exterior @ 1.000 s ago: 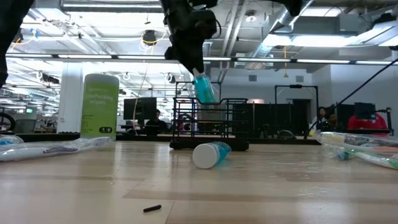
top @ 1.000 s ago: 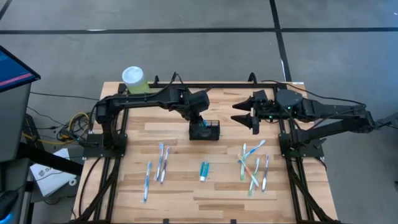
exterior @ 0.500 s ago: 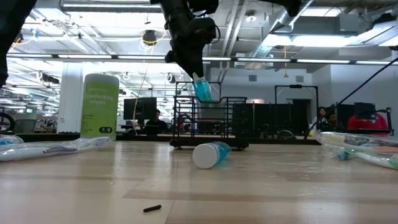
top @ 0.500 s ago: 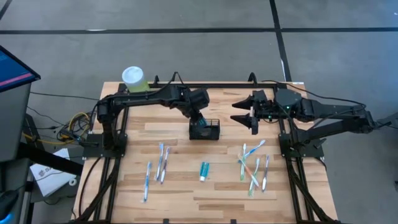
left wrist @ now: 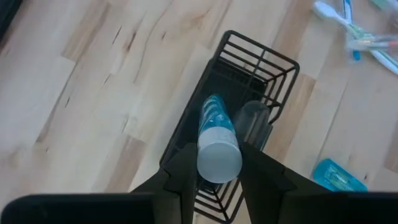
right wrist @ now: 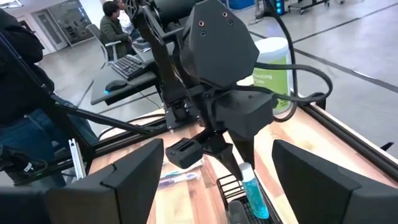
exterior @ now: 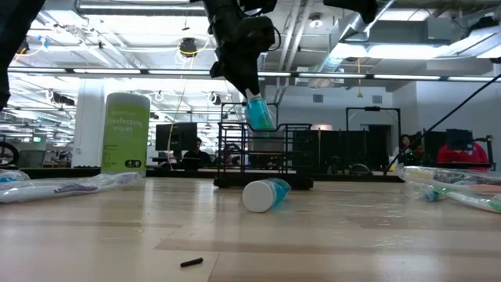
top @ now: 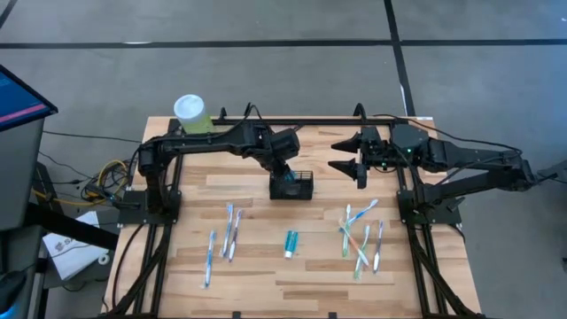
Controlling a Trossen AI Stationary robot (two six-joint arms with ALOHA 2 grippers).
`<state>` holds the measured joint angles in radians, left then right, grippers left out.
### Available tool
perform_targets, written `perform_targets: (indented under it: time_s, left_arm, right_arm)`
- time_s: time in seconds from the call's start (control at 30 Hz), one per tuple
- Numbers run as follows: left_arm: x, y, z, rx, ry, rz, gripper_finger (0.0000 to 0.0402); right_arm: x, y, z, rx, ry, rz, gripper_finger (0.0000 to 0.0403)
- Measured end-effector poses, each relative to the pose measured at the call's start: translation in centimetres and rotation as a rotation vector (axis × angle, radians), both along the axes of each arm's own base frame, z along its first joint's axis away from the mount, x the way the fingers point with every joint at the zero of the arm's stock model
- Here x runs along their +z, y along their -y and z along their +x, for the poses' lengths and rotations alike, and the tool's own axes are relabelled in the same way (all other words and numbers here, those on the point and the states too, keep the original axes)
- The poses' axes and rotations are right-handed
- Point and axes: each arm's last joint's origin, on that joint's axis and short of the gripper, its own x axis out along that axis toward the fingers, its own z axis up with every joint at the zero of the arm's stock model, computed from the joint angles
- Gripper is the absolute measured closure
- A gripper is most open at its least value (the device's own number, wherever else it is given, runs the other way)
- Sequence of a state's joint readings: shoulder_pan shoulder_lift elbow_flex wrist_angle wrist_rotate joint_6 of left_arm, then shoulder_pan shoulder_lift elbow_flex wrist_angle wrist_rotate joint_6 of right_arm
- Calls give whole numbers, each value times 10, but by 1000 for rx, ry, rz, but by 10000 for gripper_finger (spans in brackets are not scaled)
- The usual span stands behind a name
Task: Pick & Place toothbrushing station
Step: Put the left blue mouthwash into the black mesh organizer
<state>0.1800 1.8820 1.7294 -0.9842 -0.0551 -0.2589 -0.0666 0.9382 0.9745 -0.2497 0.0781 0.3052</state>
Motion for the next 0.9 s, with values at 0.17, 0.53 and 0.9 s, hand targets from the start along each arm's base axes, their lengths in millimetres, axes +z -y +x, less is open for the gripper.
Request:
perform_targets:
  time_s: [0.17,0.53,0.9]
  left_arm:
    - [-3,3,4,-11,6,0,309]
    - [-34,1,21,-47,-84,2,309]
    - [-42,1,18,-112,-170,39,309]
  right_arm:
    - [0,1,0,-7,-1,-2,110]
    - [-3,4,-1,-22,-30,0,110]
    - [-3,4,-1,-19,-36,-11,110]
